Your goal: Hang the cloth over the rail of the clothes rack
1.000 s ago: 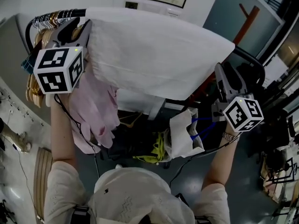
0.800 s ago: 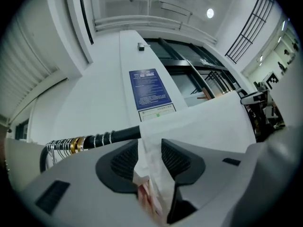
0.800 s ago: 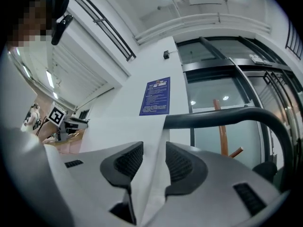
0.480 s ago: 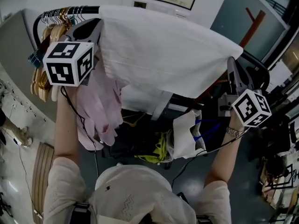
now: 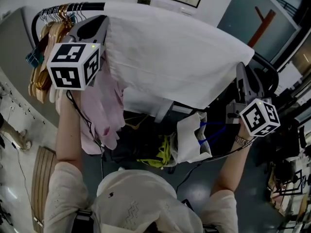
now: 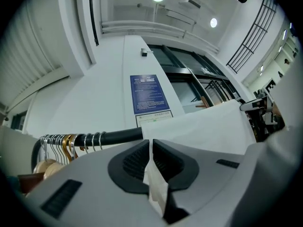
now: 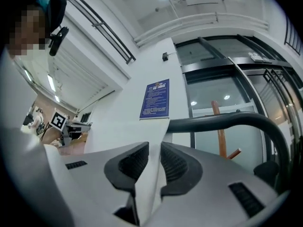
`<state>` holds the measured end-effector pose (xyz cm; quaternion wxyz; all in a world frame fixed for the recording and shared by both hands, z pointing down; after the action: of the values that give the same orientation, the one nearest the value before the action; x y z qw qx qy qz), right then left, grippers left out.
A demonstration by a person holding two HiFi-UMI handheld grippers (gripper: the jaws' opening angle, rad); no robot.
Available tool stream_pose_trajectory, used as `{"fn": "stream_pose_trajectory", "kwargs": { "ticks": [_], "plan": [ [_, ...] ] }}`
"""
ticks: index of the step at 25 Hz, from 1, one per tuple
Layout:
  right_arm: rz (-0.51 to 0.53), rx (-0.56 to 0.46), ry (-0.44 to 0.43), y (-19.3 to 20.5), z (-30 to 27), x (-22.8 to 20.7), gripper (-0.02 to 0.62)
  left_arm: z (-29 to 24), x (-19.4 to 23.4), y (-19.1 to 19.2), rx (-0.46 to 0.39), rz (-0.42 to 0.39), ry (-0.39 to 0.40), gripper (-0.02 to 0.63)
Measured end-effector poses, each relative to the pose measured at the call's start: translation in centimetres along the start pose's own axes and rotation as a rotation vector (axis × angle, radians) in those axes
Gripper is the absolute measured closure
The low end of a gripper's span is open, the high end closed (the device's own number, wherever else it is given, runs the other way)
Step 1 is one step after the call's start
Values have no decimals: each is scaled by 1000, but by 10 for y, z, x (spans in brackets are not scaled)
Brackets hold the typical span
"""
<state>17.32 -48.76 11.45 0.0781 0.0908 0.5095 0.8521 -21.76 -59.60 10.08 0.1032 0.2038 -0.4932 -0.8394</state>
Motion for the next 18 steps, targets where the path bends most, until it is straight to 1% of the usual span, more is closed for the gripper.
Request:
{"fn": "stream_pose_trajectory", "kwargs": {
  "ticks": [1, 2, 4, 6, 8, 9, 10, 11, 12, 14, 15, 16, 18],
  "plan": [
    [12, 14, 0, 3, 3, 1, 512, 4, 0, 1, -3, 2, -3, 577],
    [21, 26, 5, 5, 6, 1, 495, 8, -1, 2, -3, 5, -6, 577],
    [34, 32, 41, 10, 16, -1, 491, 19, -3, 5, -5, 7, -22, 577],
    [64, 10, 133, 14, 31, -9, 491, 31, -8, 8, -10, -26, -40, 577],
    [131, -20, 254, 23, 49, -14, 492, 42, -15, 13, -9, -86, -27, 577],
    [178, -21, 293, 31, 58, -13, 492, 48, -20, 16, -10, -108, -16, 577],
    [219, -14, 307, 40, 65, -7, 498, 54, -26, 20, -11, -120, -9, 577],
    [240, -8, 305, 49, 72, 0, 533, 62, -32, 24, -12, -123, -5, 578],
    [234, -8, 294, 57, 80, 9, 563, 70, -39, 28, -13, -119, -4, 578],
    [165, -23, 263, 72, 95, 29, 577, 89, -57, 36, -22, -91, -8, 579],
    [120, -37, 236, 78, 101, 41, 577, 97, -67, 40, -44, -64, -9, 582],
    [76, -49, 200, 85, 105, 53, 577, 104, -80, 42, -85, -25, -5, 584],
    [26, -46, 128, 104, 110, 76, 577, 115, -109, 48, -174, 75, 31, 584]
  ]
}}
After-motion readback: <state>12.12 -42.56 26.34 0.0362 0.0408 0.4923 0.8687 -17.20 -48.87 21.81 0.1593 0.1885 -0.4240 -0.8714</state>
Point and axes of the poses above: the fingertips, and each gripper's own axes: z backward along the fingers, x to its left, y out of its underside, the point moved 3 cm from there along z, backward along the fingers, and after that the axes turned 14 degrees about -x, right-handed, at the moved point
